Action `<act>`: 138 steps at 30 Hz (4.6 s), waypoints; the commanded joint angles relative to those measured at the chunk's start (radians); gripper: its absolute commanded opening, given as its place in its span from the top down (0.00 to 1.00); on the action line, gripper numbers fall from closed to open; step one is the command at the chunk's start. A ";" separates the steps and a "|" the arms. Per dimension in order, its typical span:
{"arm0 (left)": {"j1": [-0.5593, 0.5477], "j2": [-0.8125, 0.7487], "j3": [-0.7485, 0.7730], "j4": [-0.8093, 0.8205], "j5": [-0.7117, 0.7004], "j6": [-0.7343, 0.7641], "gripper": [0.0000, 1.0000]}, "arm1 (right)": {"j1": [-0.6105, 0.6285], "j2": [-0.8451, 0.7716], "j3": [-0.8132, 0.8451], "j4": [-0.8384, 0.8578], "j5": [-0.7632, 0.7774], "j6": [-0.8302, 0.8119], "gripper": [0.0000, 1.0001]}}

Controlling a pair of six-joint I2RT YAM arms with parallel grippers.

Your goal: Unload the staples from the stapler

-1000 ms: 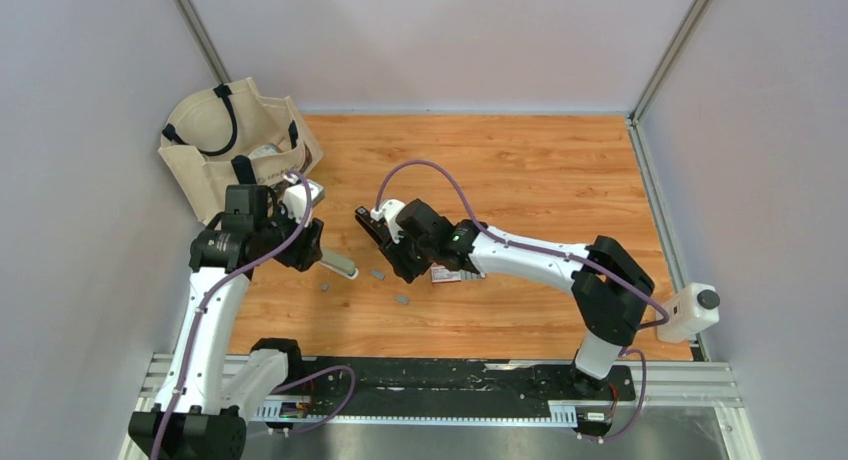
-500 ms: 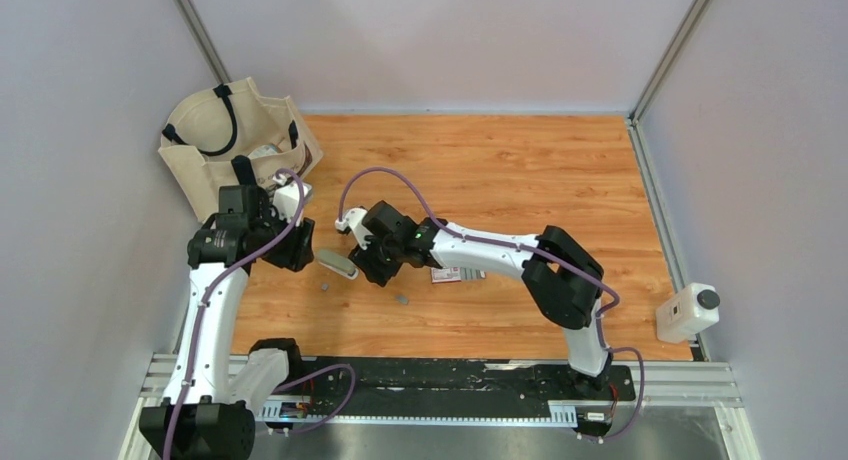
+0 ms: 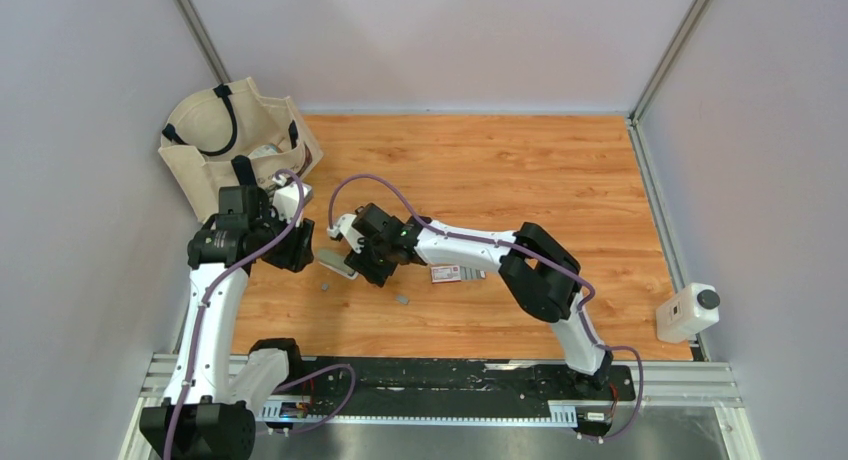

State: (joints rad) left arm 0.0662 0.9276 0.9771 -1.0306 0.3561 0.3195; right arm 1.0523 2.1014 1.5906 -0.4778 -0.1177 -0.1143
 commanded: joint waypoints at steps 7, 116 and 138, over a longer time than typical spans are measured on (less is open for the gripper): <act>0.006 -0.001 0.011 0.010 -0.009 -0.014 0.41 | 0.000 0.048 0.022 0.034 0.058 -0.028 0.46; 0.006 -0.058 -0.041 0.003 0.050 0.015 0.41 | -0.092 -0.408 -0.604 -0.005 0.658 0.772 0.83; 0.006 -0.053 -0.046 0.004 0.058 0.018 0.40 | -0.092 -0.475 -0.641 0.034 0.664 0.777 0.84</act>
State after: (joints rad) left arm 0.0662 0.8825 0.9348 -1.0317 0.3912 0.3237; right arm 0.9653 1.6764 0.9607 -0.4805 0.5297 0.6445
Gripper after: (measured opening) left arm 0.597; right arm 0.167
